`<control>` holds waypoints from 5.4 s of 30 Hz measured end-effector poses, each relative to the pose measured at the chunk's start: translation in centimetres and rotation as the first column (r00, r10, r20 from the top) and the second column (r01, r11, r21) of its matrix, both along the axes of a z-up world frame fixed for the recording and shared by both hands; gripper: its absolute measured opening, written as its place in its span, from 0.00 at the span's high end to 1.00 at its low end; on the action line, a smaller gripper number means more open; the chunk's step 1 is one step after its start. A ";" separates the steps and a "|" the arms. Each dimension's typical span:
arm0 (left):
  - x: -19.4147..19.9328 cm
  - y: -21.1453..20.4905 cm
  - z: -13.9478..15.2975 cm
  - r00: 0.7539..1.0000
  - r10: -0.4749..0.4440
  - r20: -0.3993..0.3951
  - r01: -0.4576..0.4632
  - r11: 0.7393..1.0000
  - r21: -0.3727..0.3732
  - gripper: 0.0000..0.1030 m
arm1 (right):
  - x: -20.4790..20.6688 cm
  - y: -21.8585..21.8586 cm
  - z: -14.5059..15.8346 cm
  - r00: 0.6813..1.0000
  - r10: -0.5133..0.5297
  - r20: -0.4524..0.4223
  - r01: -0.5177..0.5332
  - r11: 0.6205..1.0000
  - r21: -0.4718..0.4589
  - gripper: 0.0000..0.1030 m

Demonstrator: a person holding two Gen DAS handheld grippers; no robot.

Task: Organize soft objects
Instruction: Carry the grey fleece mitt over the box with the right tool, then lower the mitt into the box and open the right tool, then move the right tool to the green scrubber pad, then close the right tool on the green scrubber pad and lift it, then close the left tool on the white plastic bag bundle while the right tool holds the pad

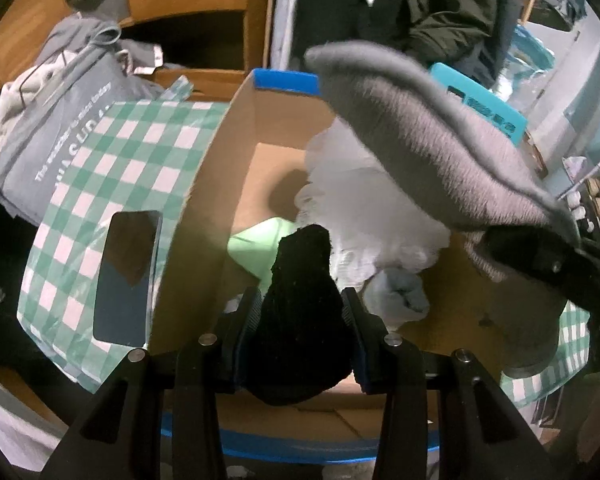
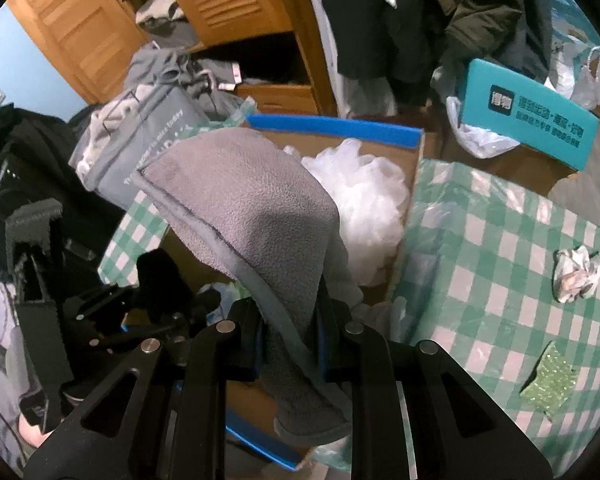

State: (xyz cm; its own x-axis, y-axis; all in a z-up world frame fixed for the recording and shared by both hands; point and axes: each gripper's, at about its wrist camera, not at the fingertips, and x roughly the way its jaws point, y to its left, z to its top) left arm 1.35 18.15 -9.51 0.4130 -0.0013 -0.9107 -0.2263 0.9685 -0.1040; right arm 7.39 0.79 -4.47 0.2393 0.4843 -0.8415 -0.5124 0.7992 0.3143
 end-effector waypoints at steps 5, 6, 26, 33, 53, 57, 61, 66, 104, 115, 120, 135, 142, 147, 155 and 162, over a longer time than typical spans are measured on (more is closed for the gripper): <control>-0.3 0.6 -0.2 1.000 0.020 -0.015 -0.020 1.000 -0.004 0.59 | -0.3 1.5 -1.6 1.000 0.009 -0.016 -0.010 0.999 -0.035 0.73; -0.3 0.6 0.0 1.000 0.024 -0.017 -0.024 1.000 -0.002 0.55 | -0.4 1.7 -1.9 1.000 0.009 -0.022 -0.010 0.999 -0.034 0.70; -1.1 0.5 3.5 0.997 0.058 0.058 -0.059 0.998 0.026 0.24 | -1.7 -1.7 1.1 0.999 -0.036 -0.003 0.036 0.999 0.015 0.37; -0.8 -2.5 3.4 0.998 -0.023 0.053 0.021 0.999 0.051 0.24 | -1.7 -4.4 1.6 0.997 -0.078 0.014 0.078 0.997 -0.008 0.37; 0.1 -9.8 4.1 0.984 -0.171 0.054 0.166 0.982 0.092 0.24 | -1.6 -12.8 1.4 0.975 -0.221 0.033 0.222 0.974 -0.051 0.36; 0.4 -11.4 4.1 0.978 -0.201 0.051 0.195 0.976 0.095 0.24 | -1.6 -14.4 1.3 0.969 -0.243 0.042 0.245 0.967 -0.063 0.36; 0.6 -12.9 4.0 0.973 -0.229 0.043 0.223 0.969 0.106 0.24 | -1.6 -15.9 1.1 0.962 -0.267 0.051 0.270 0.960 -0.076 0.36; 0.8 -15.0 3.8 0.961 -0.274 0.040 0.268 0.956 0.118 0.24 | -1.6 -18.0 0.7 0.953 -0.298 0.061 0.303 0.948 -0.099 0.35; 4.7 -25.2 -1.5 0.915 -0.399 -0.061 0.403 0.909 0.108 0.24 | 0.8 -29.5 -7.9 0.883 -0.469 -0.011 0.446 0.846 -0.292 0.35; 7.0 -27.0 -4.1 0.915 -0.390 -0.098 0.398 0.914 0.081 0.24 | 1.4 -30.0 -12.4 0.888 -0.457 -0.056 0.413 0.844 -0.343 0.35; 7.6 -27.9 -5.1 0.910 -0.396 -0.121 0.406 0.912 0.066 0.24 | 1.6 -30.6 -14.4 0.877 -0.470 -0.100 0.415 0.846 -0.334 0.35; 9.1 -29.2 -6.2 0.901 -0.410 -0.143 0.419 0.907 0.037 0.24 | -0.1 -29.5 -14.9 0.929 -0.371 0.005 0.349 0.869 -0.352 0.87; 10.4 -29.8 -6.3 0.908 -0.399 -0.126 0.404 0.915 0.013 0.24 | 0.5 -32.1 -14.2 0.908 -0.418 -0.001 0.398 0.866 -0.303 0.90; 11.4 -31.2 -6.2 0.899 -0.425 -0.110 0.428 0.904 0.009 0.24 | 2.1 -34.1 -12.9 0.887 -0.462 0.015 0.448 0.852 -0.269 0.90; 13.5 -34.0 -5.8 0.879 -0.471 -0.073 0.474 0.880 0.033 0.20 | 4.7 -36.3 -11.2 0.865 -0.499 0.049 0.495 0.835 -0.241 0.90; 14.8 -37.1 -6.0 0.842 -0.538 -0.047 0.540 0.838 0.086 0.15 | 6.1 -38.6 -9.8 0.835 -0.547 0.062 0.548 0.811 -0.205 0.90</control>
State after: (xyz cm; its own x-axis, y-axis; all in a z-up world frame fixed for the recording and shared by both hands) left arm 16.17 -18.95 -15.52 0.3530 -0.1342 -0.9259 0.3327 0.9430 -0.0098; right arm 13.51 -37.79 -14.27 0.4132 0.0893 -0.9063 0.0293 0.9934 0.1113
